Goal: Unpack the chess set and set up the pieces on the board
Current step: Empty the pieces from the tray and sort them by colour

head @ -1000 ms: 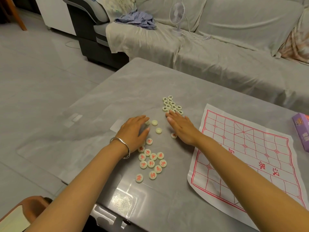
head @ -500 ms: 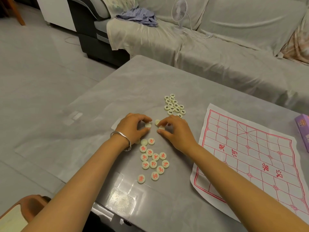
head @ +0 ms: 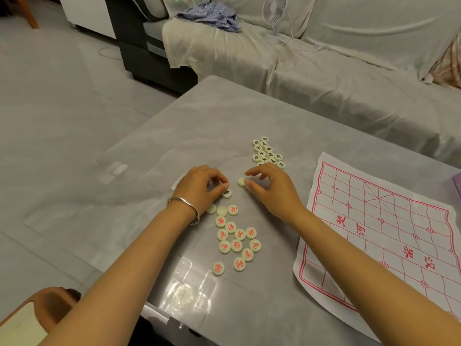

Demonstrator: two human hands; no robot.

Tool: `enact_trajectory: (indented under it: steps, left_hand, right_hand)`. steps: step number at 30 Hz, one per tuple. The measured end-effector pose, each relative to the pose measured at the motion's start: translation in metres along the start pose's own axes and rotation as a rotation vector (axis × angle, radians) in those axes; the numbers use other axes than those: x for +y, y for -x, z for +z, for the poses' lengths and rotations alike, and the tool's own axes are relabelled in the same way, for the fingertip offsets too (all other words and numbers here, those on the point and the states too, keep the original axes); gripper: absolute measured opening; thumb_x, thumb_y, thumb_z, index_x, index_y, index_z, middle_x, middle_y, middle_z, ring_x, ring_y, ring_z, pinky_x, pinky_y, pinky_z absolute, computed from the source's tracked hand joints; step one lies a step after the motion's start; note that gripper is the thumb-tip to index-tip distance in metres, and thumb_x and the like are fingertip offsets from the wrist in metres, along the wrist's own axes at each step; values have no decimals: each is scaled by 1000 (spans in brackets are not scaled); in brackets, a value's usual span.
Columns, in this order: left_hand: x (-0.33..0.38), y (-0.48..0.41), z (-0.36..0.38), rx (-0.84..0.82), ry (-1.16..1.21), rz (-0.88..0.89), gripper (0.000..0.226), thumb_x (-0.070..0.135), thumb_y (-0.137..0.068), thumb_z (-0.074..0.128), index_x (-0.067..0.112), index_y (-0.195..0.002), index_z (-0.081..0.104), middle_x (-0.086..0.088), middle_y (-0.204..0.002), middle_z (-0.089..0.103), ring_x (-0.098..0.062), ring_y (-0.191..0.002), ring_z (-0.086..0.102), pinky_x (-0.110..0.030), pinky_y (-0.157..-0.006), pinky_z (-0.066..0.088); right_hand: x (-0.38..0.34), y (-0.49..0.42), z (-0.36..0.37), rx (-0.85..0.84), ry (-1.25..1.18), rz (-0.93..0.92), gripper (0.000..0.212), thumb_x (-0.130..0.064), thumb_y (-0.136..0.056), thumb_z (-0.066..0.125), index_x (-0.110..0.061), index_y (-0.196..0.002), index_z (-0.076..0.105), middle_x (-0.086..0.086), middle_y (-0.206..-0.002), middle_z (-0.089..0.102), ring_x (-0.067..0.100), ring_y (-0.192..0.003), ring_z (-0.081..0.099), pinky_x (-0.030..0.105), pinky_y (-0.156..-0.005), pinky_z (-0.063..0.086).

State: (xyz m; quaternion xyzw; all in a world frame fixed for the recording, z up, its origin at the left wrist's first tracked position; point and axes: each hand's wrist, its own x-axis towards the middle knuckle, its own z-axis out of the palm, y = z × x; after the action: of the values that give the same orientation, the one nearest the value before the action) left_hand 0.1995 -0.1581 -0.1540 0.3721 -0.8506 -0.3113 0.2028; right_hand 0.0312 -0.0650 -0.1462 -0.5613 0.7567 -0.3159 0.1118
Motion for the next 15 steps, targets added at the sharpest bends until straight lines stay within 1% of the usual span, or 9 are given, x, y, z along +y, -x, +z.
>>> enact_trajectory:
  steps: [2,4,6,8,10,12,15]
  left_hand:
    - [1,3,-8,-25,60,-19,12,34,-85,61,27,-94,64,10,-83,58,-6,-74,50,-20,-68,42]
    - [-2,6,-21,-147,115,-38,18,35,-81,67,27,-96,64,11,-84,61,-5,-76,54,-17,-69,45]
    - [-7,10,-33,-304,105,-33,26,33,-73,75,27,-97,67,10,-86,63,-6,-80,56,-14,-71,45]
    - [-11,16,-42,-391,62,-4,29,27,-70,79,25,-97,68,12,-85,62,1,-78,54,-8,-68,41]
    - [-13,21,-45,-391,57,26,26,21,-71,78,22,-95,69,12,-84,61,6,-76,52,-6,-67,39]
    - [-13,23,-44,-354,72,37,22,22,-71,78,22,-91,69,9,-82,63,3,-75,53,-8,-66,40]
    - [-14,25,-40,-305,92,19,18,30,-72,77,23,-87,69,9,-75,63,-3,-66,52,-11,-62,40]
  right_hand:
    - [-5,0,3,-42,32,-27,28,-36,-84,66,-23,-108,66,-11,-99,58,6,-89,51,23,-78,43]
    - [-6,-1,5,-53,87,-45,26,-35,-83,67,-23,-106,68,-8,-98,61,6,-86,50,25,-77,45]
    - [-7,-1,5,-58,104,-50,22,-33,-84,66,-23,-103,70,-5,-96,64,7,-84,50,27,-77,46]
    - [-7,1,5,-75,116,-70,21,-34,-88,61,-21,-102,71,-4,-96,66,11,-86,52,29,-78,44]
    - [-7,4,5,-73,133,-96,22,-33,-92,54,-21,-101,70,-3,-96,68,13,-90,53,30,-82,40]
    - [-7,5,6,-56,133,-96,22,-32,-95,51,-21,-103,67,-4,-96,67,13,-91,53,30,-84,38]
    - [-7,2,7,-20,141,-47,18,-29,-94,51,-20,-101,66,-4,-89,64,11,-84,50,31,-84,39]
